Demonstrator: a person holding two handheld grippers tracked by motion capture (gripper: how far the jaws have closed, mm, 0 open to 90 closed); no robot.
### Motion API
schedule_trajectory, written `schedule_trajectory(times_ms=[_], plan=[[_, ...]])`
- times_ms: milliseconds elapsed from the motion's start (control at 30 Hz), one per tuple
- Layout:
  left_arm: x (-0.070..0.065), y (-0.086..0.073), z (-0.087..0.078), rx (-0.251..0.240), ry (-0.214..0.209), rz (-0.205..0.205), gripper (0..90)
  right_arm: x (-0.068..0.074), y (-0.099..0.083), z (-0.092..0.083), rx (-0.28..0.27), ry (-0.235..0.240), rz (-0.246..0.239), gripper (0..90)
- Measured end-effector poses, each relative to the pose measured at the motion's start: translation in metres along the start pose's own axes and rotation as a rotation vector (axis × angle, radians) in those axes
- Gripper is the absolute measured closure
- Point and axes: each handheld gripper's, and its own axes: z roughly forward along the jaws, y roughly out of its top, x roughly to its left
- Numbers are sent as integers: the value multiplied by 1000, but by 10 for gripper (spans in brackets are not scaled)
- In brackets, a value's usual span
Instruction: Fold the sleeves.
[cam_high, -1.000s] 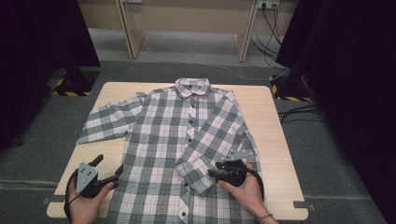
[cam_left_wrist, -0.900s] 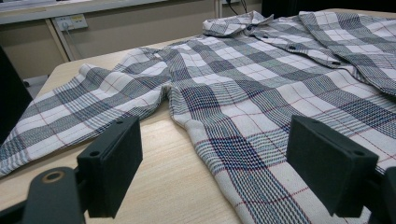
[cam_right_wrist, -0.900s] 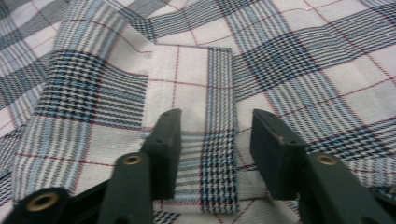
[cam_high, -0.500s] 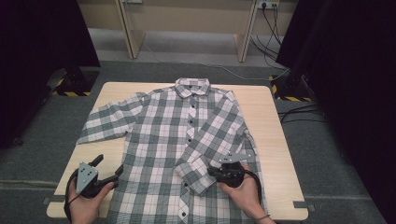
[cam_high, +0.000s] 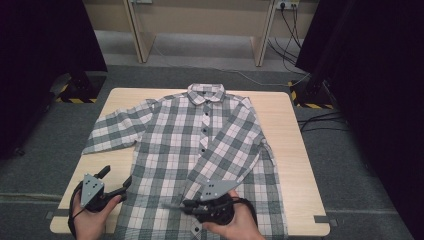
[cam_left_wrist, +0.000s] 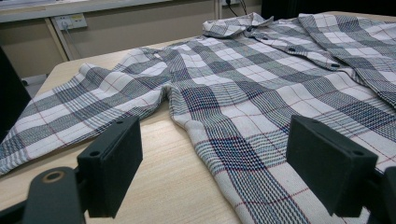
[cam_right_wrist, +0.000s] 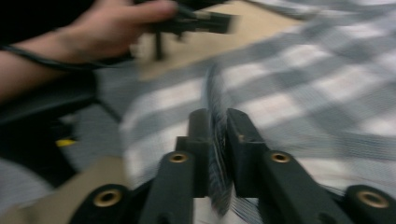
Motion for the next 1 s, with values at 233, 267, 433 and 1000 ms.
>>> schedule_trajectory(times_ms=[233,267,433,1000], plan=[[1,0,1,3,-2,-7,181,0,8,-6,-68,31,-17,560],[1,0,1,5,-2,-12,181,-7,7,-10,-76,-5,-5,539],[5,0,2,11,-4,-43,179,-41,-4,-35,-117,-187,46,473],[10,3,13,26,-1,-53,172,-101,-48,-102,-190,-522,148,348]])
